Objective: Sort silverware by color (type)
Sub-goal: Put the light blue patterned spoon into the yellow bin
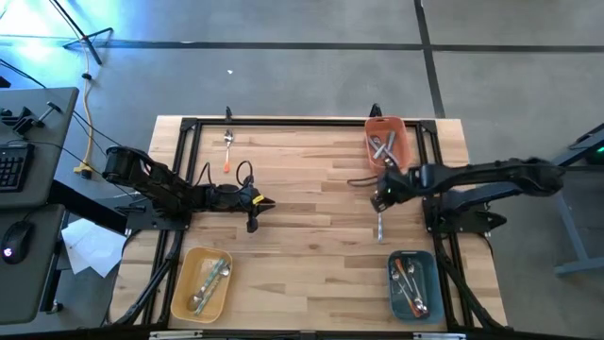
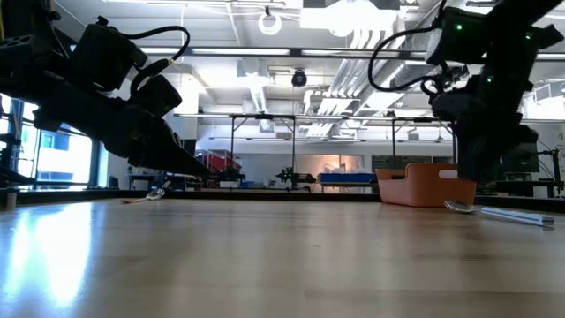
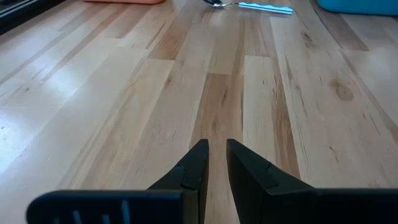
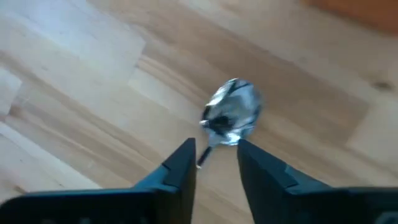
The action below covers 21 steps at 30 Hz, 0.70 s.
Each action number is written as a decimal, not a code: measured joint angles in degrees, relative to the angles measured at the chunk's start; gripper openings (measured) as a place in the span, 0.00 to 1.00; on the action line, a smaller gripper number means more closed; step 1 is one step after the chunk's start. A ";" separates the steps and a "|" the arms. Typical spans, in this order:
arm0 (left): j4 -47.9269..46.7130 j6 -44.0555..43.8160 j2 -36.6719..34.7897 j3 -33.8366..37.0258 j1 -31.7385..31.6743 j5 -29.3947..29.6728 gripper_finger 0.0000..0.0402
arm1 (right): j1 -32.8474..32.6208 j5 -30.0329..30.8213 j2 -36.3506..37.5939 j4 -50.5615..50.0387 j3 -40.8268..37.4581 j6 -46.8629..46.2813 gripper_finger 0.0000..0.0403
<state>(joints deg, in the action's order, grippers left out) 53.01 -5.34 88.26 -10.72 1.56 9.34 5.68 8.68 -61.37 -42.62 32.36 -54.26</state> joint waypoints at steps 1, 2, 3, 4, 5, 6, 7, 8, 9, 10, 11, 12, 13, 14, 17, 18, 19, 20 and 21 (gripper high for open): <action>0.02 0.00 0.00 0.00 0.00 0.00 0.12 | -1.12 0.21 -0.72 1.95 -0.84 -1.70 0.27; 0.00 -0.08 -0.01 0.00 0.00 0.00 0.12 | -1.85 0.32 -1.63 3.68 -1.47 -3.02 0.30; 0.01 -0.24 0.00 0.00 0.00 0.00 0.12 | -2.47 0.36 -2.64 4.68 -1.82 -4.34 0.31; 0.02 -0.57 0.01 -0.01 0.00 0.00 0.12 | -3.01 0.36 -3.65 5.31 -2.02 -5.61 0.32; 0.00 -0.95 0.00 -0.02 0.00 0.00 0.12 | -3.44 0.36 -4.77 5.47 -2.08 -7.04 0.33; -0.02 -1.37 0.01 -0.02 0.00 0.00 0.12 | -3.81 0.36 -6.08 5.46 -2.08 -8.44 0.33; -0.02 -1.63 -0.01 -0.02 0.00 0.00 0.12 | -4.11 0.36 -7.33 5.54 -2.10 -9.43 0.33; -0.02 -1.75 0.01 -0.02 0.00 0.00 0.12 | -4.32 0.35 -8.52 5.78 -2.10 -10.30 0.33; -0.02 -1.86 -0.01 -0.02 0.00 0.00 0.12 | -4.52 0.31 -9.79 6.34 -2.10 -11.10 0.32; -0.02 -1.82 -0.01 -0.02 0.00 0.00 0.12 | -4.70 0.27 -11.17 6.61 -2.10 -11.74 0.32; -0.02 -1.69 0.01 -0.02 0.00 0.00 0.12 | -4.87 0.27 -12.50 6.64 -2.10 -12.52 0.31; -0.02 -1.64 -0.01 -0.02 0.00 0.00 0.12 | -5.03 0.32 -13.81 6.84 -2.06 -13.01 0.30; -0.04 -1.65 -0.01 -0.02 0.00 0.00 0.12 | -5.20 0.41 -14.99 7.03 -1.79 -13.07 0.29; -0.04 -1.66 0.01 -0.02 0.00 0.00 0.12 | -5.34 0.62 -16.04 7.12 -1.80 -13.10 0.28; -0.13 -1.60 -0.01 -0.02 0.00 0.17 0.12 | -5.47 0.84 -17.81 7.69 -1.58 -12.30 0.23; -0.13 -1.57 0.00 -0.02 0.00 0.20 0.12 | -5.47 0.83 -17.97 7.71 -1.36 -12.11 0.21; -0.13 -1.55 -0.01 -0.02 -0.02 0.20 0.12 | -5.51 0.78 -18.14 7.61 -0.97 -11.56 0.19; -0.10 -1.55 -0.01 -0.02 -0.04 0.20 0.12 | -5.77 0.99 -18.06 7.59 -0.55 -11.16 0.16; -0.07 -1.55 -0.01 -0.02 -0.04 0.20 0.12 | -6.00 1.39 -17.80 7.55 -0.15 -10.31 0.14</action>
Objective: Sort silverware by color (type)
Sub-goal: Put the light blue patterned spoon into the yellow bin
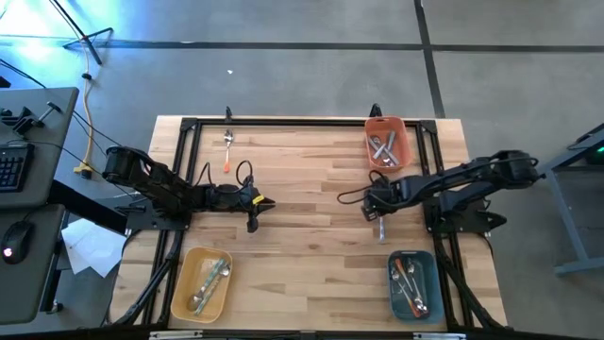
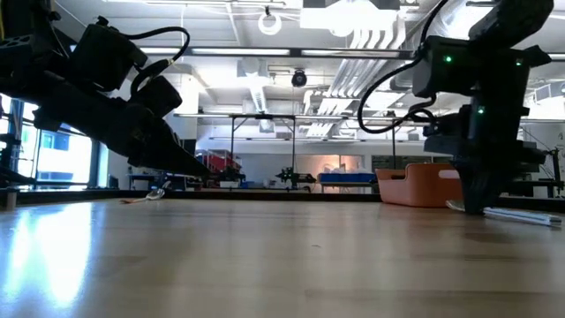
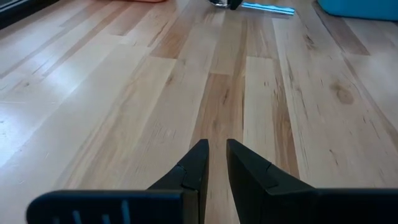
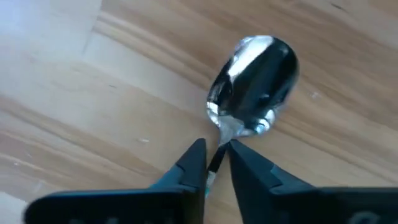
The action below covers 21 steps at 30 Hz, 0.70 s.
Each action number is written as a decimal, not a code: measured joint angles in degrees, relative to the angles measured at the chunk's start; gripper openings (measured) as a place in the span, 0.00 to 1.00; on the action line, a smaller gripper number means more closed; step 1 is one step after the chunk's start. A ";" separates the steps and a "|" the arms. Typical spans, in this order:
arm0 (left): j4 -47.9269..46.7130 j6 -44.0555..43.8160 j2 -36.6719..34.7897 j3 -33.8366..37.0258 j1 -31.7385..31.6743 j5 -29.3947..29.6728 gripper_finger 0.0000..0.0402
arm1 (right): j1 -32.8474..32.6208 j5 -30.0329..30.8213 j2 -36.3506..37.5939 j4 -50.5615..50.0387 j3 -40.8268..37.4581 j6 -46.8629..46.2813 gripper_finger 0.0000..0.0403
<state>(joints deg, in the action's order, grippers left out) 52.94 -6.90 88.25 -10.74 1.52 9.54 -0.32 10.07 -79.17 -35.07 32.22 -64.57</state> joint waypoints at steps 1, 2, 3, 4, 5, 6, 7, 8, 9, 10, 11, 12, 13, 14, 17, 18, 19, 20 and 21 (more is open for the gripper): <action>0.00 0.02 0.01 0.00 0.00 0.02 0.12 | -0.20 0.33 0.13 -0.09 0.42 0.77 0.11; 0.04 0.01 0.02 0.00 0.00 0.02 0.12 | -0.39 0.57 0.17 -0.06 0.95 1.91 0.08; 0.17 0.02 0.00 0.00 0.00 0.03 0.12 | -0.60 1.05 0.23 0.66 1.04 3.14 0.05; 0.31 0.02 0.02 0.00 0.00 0.25 0.12 | -0.79 2.32 0.22 2.28 1.38 4.41 0.03; 0.34 0.01 0.01 0.00 0.00 0.80 0.12 | -1.01 3.27 0.27 4.63 1.63 5.58 0.02; 0.53 0.02 0.00 0.00 0.00 1.32 0.12 | -1.21 3.65 0.33 6.54 1.74 7.00 0.01; 0.99 0.02 0.00 0.00 0.00 1.49 0.12 | -1.45 3.89 0.34 8.04 1.69 8.51 0.02; 1.34 0.02 0.02 0.00 0.00 1.51 0.12 | -1.77 4.07 0.32 9.82 1.58 10.29 0.02; 1.57 0.16 0.02 0.00 0.00 1.43 0.12 | -2.13 4.78 0.32 12.26 1.56 12.22 0.02; 2.28 0.63 0.02 0.02 0.00 0.78 0.12 | -2.49 5.89 0.32 15.07 1.61 14.27 0.02; 3.27 1.14 0.02 0.02 0.00 -0.40 0.12 | -2.85 7.25 0.34 17.43 1.63 16.24 0.01; 4.21 1.51 0.02 0.02 0.03 -1.60 0.12 | -3.16 8.58 0.34 19.62 1.63 18.19 0.01; 4.86 1.73 0.02 0.02 0.04 -2.44 0.12 | -3.40 9.92 0.34 22.18 1.63 20.04 0.01; 5.46 2.09 0.02 0.02 0.04 -3.07 0.12 | -3.58 11.11 0.34 25.10 1.63 21.92 0.01; 7.89 3.28 0.02 -0.35 0.04 -3.31 0.12 | -4.02 14.60 0.34 34.30 1.63 28.63 0.01; 7.74 3.83 0.02 -0.88 0.04 -3.67 0.13 | -4.16 15.88 0.27 37.84 1.63 31.11 0.01; 7.74 4.27 0.02 -1.45 0.03 -4.46 0.14 | -4.30 17.14 -0.01 41.95 1.65 33.10 0.01; 7.72 4.51 0.02 -2.30 0.02 -5.86 0.16 | -4.32 17.64 -0.38 45.53 1.69 35.41 0.00; 7.79 4.58 0.02 -3.23 0.04 -7.69 0.18 | -4.34 17.88 -0.91 48.76 1.69 37.57 0.01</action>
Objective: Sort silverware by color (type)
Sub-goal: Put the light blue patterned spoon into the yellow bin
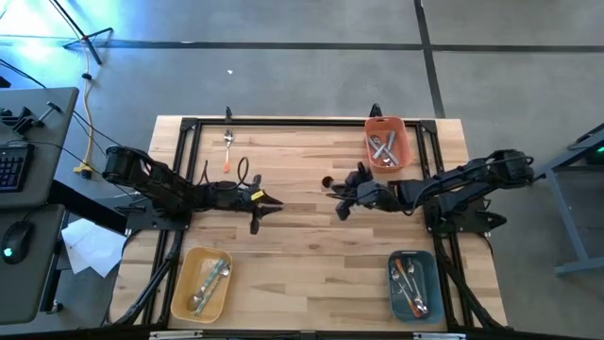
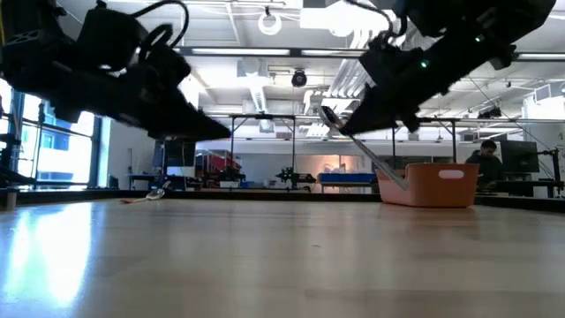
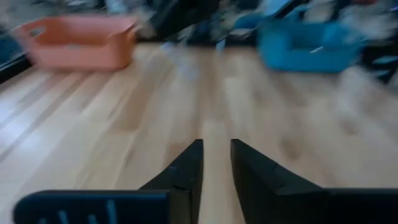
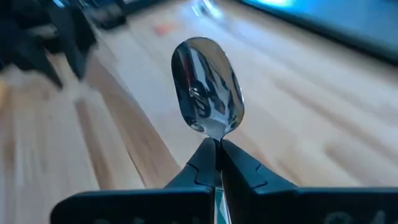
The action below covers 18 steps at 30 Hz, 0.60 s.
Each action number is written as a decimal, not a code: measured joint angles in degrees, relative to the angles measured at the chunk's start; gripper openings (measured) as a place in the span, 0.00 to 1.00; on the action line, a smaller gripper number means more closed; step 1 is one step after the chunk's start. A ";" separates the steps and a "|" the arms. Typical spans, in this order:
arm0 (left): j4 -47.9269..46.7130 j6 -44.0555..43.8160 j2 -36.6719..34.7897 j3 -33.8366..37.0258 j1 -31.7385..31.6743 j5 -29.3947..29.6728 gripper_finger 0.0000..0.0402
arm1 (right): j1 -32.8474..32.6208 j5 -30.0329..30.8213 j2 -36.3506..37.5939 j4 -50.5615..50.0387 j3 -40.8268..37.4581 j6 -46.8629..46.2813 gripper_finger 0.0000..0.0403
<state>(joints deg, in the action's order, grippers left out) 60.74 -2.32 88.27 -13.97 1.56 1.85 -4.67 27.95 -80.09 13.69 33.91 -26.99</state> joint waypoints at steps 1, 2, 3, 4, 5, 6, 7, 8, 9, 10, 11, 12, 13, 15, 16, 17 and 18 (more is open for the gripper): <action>0.05 0.01 0.00 -0.95 0.00 -1.81 0.20 | -0.13 -0.02 -0.69 3.31 0.00 2.19 0.01; 0.03 0.01 0.00 -1.82 0.00 -3.55 0.23 | -0.38 -0.11 -1.36 6.40 0.00 4.68 0.01; -0.01 0.04 0.00 -2.69 0.00 -4.87 0.25 | -0.78 -0.17 -2.03 9.30 0.00 7.20 0.01; -0.07 0.02 0.00 -3.57 0.00 -5.98 0.28 | -1.25 -0.52 -2.84 12.57 0.00 9.61 0.01; -0.03 0.04 0.00 -4.38 0.00 -6.32 0.31 | -1.86 -0.71 -3.69 15.42 0.00 12.15 0.01; 0.02 0.04 0.00 -5.23 0.00 -6.33 0.34 | -2.52 -0.77 -4.68 18.04 0.00 14.54 0.01; -0.02 0.01 0.00 -6.01 0.00 -6.32 0.37 | -3.15 -1.01 -5.77 20.82 0.00 16.75 0.01; 0.00 0.01 0.00 -6.72 0.00 -6.31 0.40 | -3.77 -1.16 -6.78 23.66 0.00 18.49 0.01; 0.00 0.02 0.00 -7.38 0.00 -6.27 0.43 | -4.36 -1.67 -7.91 26.98 0.00 20.00 0.01; -0.05 0.04 0.00 -8.00 0.00 -6.25 0.46 | -4.96 -1.95 -9.09 29.74 0.02 21.12 0.01; -0.07 0.09 0.00 -8.66 0.00 -6.25 0.48 | -5.50 -1.95 -10.29 32.61 0.02 22.00 0.01; -0.06 0.19 0.00 -9.37 0.00 -6.25 0.51 | -6.05 -2.04 -11.54 35.35 0.02 22.89 0.01; -0.02 0.23 0.00 -9.98 0.00 -6.25 0.53 | -6.53 -2.02 -12.69 37.72 0.02 23.80 0.01; -0.01 0.19 0.00 -10.94 0.16 -6.22 0.56 | -7.31 -2.05 -14.88 42.44 0.02 25.85 0.01; -0.02 0.29 0.00 -11.25 0.30 -6.20 0.57 | -7.58 -2.01 -15.86 44.67 0.02 26.84 0.01; -0.06 0.60 0.00 -11.48 0.53 -6.01 0.58 | -7.83 -2.04 -16.75 46.60 0.02 27.61 0.01; -0.05 0.97 0.00 -11.69 0.79 -5.82 0.58 | -7.98 -2.24 -17.46 47.95 0.04 28.41 0.01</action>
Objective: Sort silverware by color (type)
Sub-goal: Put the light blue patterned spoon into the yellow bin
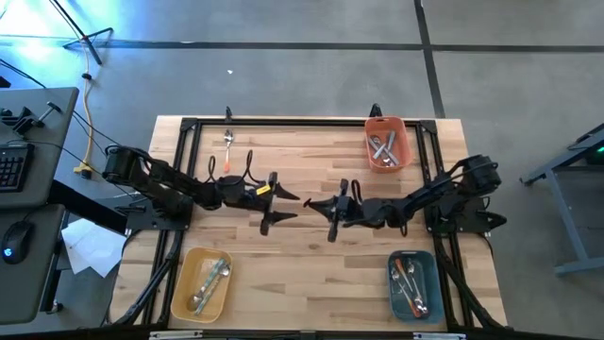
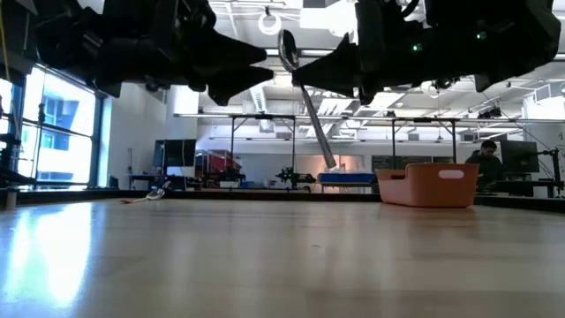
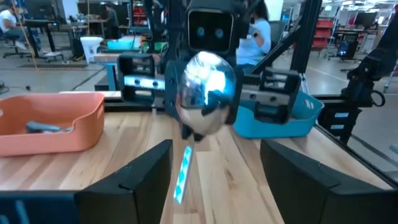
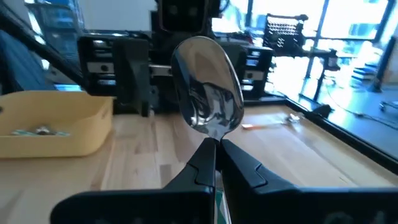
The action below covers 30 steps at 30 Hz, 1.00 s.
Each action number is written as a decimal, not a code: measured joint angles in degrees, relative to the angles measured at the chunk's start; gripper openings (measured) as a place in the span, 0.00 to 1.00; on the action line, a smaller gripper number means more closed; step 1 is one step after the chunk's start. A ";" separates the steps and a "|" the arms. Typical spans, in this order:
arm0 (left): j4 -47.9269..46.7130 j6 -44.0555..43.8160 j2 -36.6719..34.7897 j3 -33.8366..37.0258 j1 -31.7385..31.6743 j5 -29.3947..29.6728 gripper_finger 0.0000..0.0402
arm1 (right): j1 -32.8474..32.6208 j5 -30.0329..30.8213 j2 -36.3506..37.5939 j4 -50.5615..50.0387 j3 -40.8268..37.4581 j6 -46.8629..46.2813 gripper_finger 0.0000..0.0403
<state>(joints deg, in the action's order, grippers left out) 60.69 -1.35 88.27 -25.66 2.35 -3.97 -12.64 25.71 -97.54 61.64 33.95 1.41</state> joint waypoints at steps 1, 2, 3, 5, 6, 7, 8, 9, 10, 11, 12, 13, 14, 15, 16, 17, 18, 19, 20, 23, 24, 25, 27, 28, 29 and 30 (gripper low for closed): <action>0.00 0.08 0.00 -0.25 0.23 0.17 0.58 | -0.07 -0.78 -0.56 1.11 -0.02 0.43 0.01; 0.00 0.12 0.00 -0.50 0.42 0.22 0.58 | -0.09 -1.36 -0.97 2.14 -0.02 0.62 0.01; -0.02 0.12 0.00 -0.83 0.54 0.21 0.58 | -0.09 -1.97 -1.25 3.07 -0.02 0.88 0.01; 0.09 0.57 0.13 -1.52 0.96 0.22 0.58 | -0.11 -2.19 -1.75 5.01 0.12 1.40 0.01; 0.15 1.08 0.52 -1.89 1.24 0.24 0.58 | -0.17 -2.21 -1.91 6.10 0.13 1.68 0.01; 0.01 1.70 0.92 -2.19 1.48 0.27 0.58 | -0.17 -2.23 -1.96 6.99 0.15 2.02 0.01; -0.22 2.17 1.36 -2.41 1.75 0.41 0.58 | -0.17 -2.33 -1.96 7.95 0.15 2.07 0.01; -0.49 2.77 1.83 -2.84 1.98 0.39 0.58 | -0.17 -2.37 -1.96 8.78 0.15 2.12 0.01; -0.51 3.34 2.59 -3.32 2.18 0.39 0.58 | -0.17 -2.38 -1.96 9.69 0.15 2.39 0.01; -0.50 3.51 3.38 -3.68 2.34 0.40 0.58 | -0.17 -2.53 -1.96 10.60 0.15 2.76 0.01; -0.54 3.54 4.17 -3.88 2.36 0.42 0.58 | -0.17 -3.21 -1.96 11.48 0.15 3.10 0.01; -0.55 3.57 5.12 -4.36 2.36 0.52 0.58 | -0.15 -3.95 -1.96 12.31 0.15 3.24 0.01; -0.53 3.76 6.08 -5.05 2.35 0.88 0.58 | -0.15 -4.94 -1.96 13.07 0.18 3.52 0.01; -0.47 4.13 6.90 -5.64 2.34 1.46 0.58 | -0.17 -6.02 -1.96 13.81 0.18 3.58 0.01; -0.35 4.57 7.74 -6.34 2.34 1.69 0.58 | -0.17 -7.40 -1.96 14.64 0.18 3.58 0.01; -0.37 4.88 8.71 -7.24 2.32 1.71 0.58 | -0.17 -8.52 -1.96 15.26 0.18 3.58 0.00; -0.34 5.01 9.65 -8.13 2.32 1.60 0.58 | -0.17 -9.56 -1.96 15.72 0.18 3.58 0.00; -0.39 5.07 10.39 -8.95 2.32 1.11 0.57 | -0.17 -10.51 -1.96 15.97 0.18 3.56 0.00; -0.36 5.35 11.17 -9.81 2.32 0.21 0.57 | -0.17 -11.35 -1.96 16.22 0.18 3.54 0.00; 0.65 6.56 13.04 -11.82 2.32 -2.23 0.55 | -0.17 -12.48 -1.96 16.62 0.18 3.52 0.00; 1.13 6.73 13.62 -12.38 2.32 -3.23 0.54 | -0.17 -12.49 -1.96 16.66 0.18 3.54 0.00; 1.82 6.81 13.92 -12.49 2.32 -4.22 0.53 | -0.17 -12.53 -1.96 16.66 0.18 3.52 0.00; 2.94 6.58 14.16 -12.49 2.32 -4.97 0.50 | -0.17 -12.67 -1.96 16.66 0.18 3.54 0.00; 3.13 6.57 14.14 -12.49 2.32 -4.98 0.48 | -0.26 -12.72 -1.96 16.66 0.18 3.56 0.00; 3.11 6.58 14.14 -12.49 2.26 -4.98 0.46 | -0.26 -12.79 -1.96 16.66 0.18 3.56 0.00; 3.05 6.57 14.14 -12.49 2.18 -4.96 0.44 | -0.27 -13.01 -1.96 16.69 0.18 3.54 0.00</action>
<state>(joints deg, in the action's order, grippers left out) 63.73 5.21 102.41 -38.15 4.53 -8.93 -12.92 12.69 -99.50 78.32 34.13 4.96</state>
